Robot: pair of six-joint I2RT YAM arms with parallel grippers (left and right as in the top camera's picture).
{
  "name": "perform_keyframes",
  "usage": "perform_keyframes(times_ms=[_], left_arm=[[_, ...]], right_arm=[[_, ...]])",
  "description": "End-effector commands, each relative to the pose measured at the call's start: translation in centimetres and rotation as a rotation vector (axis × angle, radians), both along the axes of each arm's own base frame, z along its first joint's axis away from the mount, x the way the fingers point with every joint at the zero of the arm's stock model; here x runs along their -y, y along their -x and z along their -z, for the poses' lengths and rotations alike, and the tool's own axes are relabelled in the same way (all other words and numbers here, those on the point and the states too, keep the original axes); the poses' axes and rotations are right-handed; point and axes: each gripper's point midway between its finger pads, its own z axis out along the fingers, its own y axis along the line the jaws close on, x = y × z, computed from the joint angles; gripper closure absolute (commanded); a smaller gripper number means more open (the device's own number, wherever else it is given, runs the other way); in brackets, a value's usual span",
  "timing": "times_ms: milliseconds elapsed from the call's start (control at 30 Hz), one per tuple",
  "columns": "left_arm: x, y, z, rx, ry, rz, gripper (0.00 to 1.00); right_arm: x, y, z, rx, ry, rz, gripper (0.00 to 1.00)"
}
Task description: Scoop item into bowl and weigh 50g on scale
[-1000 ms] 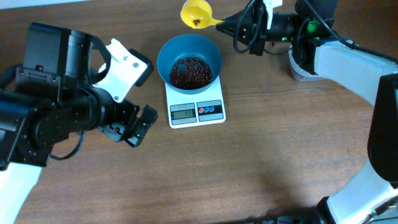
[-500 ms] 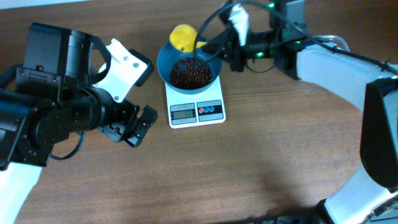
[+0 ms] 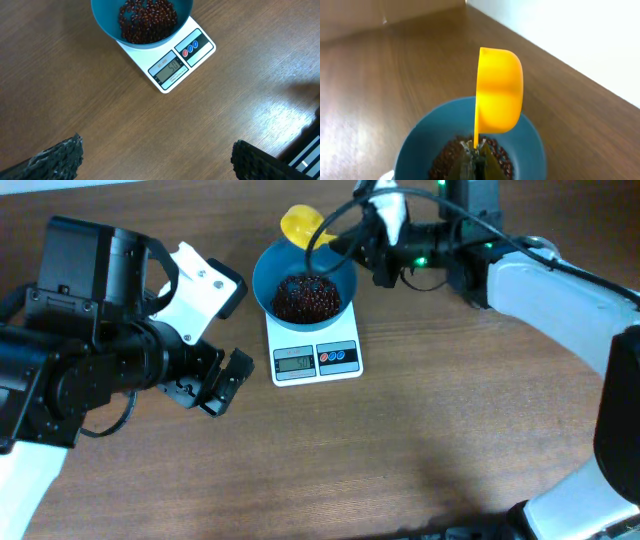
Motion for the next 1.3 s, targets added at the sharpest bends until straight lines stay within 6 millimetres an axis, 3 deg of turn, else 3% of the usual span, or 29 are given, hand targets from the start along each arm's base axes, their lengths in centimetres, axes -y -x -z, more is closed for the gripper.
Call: perform_keyframes(times_ms=[0, 167, 233, 433, 567, 667, 733, 867, 967, 1033, 1133, 1267], left_arm=[[0.1, -0.1, -0.8, 0.021, 0.01, -0.007, 0.01], [0.1, -0.1, -0.8, 0.021, 0.01, -0.007, 0.01], [0.1, -0.1, -0.8, 0.021, 0.01, -0.007, 0.01], [0.1, -0.1, -0.8, 0.021, 0.01, -0.007, 0.01], [0.1, -0.1, -0.8, 0.021, 0.01, -0.007, 0.01], [0.1, -0.1, -0.8, 0.021, 0.01, -0.007, 0.01], [0.1, -0.1, -0.8, 0.021, 0.01, -0.007, 0.01], [0.1, -0.1, -0.8, 0.021, 0.01, -0.007, 0.01], [0.1, -0.1, -0.8, 0.021, 0.01, -0.007, 0.01], [0.1, -0.1, -0.8, 0.021, 0.01, -0.007, 0.01], [0.1, -0.1, -0.8, 0.021, 0.01, -0.007, 0.01], [0.1, -0.1, -0.8, 0.021, 0.01, -0.007, 0.01]], right_arm=[[1.3, 0.0, -3.1, -0.08, -0.143, 0.017, 0.96], [5.8, -3.0, -8.4, -0.023, -0.319, 0.15, 0.96], [7.8, -3.8, -9.5, 0.004, -0.349, 0.196, 0.96], [14.1, -5.2, -8.7, -0.015, -0.349, 0.351, 0.96], [17.5, -5.2, -6.7, -0.197, -0.41, 0.461, 0.96], [19.6, -4.5, -5.6, -0.367, -0.495, 0.506, 0.96], [20.7, -3.4, -6.0, -0.46, -0.571, 0.481, 0.96], [23.9, -2.6, -6.2, -0.469, -0.604, 0.508, 0.96], [29.0, -2.7, -5.7, -0.403, -0.598, 0.664, 0.96], [34.3, -2.4, -4.0, -0.379, -0.575, 0.871, 0.96], [41.2, 0.0, -0.8, -0.426, -0.547, 1.152, 0.96], [48.5, 4.2, -0.1, -0.395, -0.561, 1.357, 0.96]])
